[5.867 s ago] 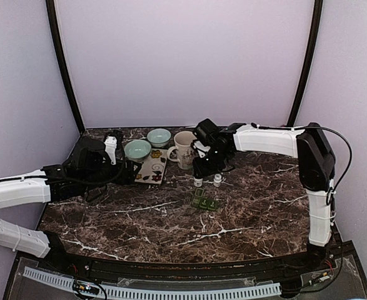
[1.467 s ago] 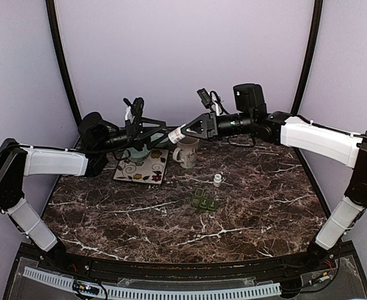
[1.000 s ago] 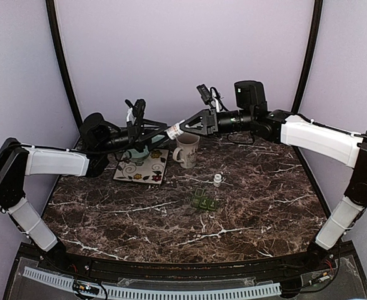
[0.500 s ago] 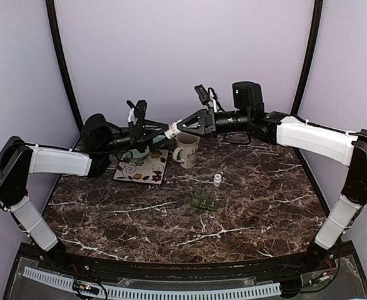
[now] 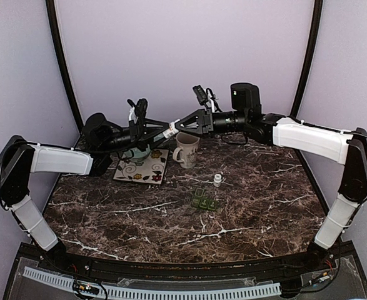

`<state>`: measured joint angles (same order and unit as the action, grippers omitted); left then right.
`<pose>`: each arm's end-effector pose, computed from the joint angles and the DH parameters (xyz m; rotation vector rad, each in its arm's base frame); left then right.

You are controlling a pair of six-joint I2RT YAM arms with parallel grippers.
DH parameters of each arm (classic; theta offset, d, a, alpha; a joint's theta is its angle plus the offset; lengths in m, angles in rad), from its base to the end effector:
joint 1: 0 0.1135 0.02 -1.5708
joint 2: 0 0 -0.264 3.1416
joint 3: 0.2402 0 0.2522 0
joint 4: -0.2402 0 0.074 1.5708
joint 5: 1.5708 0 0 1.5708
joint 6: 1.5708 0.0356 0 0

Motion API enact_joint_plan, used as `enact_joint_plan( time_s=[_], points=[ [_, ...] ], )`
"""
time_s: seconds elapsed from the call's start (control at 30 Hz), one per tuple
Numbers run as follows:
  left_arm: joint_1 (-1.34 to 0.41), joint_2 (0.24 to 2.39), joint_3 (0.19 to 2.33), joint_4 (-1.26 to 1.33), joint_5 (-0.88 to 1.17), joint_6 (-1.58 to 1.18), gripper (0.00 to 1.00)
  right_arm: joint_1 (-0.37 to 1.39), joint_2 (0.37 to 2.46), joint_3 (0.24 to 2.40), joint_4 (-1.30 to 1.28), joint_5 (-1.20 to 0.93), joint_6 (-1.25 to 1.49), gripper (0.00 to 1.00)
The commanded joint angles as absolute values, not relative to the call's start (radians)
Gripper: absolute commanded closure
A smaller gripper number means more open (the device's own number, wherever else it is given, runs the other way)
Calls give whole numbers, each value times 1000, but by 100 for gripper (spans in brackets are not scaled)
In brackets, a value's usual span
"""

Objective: Sort the pills into containers
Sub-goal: Pass from the right arm to the left

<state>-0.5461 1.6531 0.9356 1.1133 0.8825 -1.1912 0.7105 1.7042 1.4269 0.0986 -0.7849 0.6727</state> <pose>0.2890 -0.2078 0.2980 0.4719 1.5567 -1.9259 0.2904 0.2831 0.3482 -0.6971 1.8988 1.6281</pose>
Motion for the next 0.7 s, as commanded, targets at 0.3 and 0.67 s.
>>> enact_joint_plan(
  time_s=[0.3,0.67],
  points=[
    [-543,1661,970,1181,907,-1215,43,692,1730,1407,233,-796,725,100],
    [-542,1663,959,1198,905,-1225,39,690,1739,1392,267,-797,745,100]
  ],
)
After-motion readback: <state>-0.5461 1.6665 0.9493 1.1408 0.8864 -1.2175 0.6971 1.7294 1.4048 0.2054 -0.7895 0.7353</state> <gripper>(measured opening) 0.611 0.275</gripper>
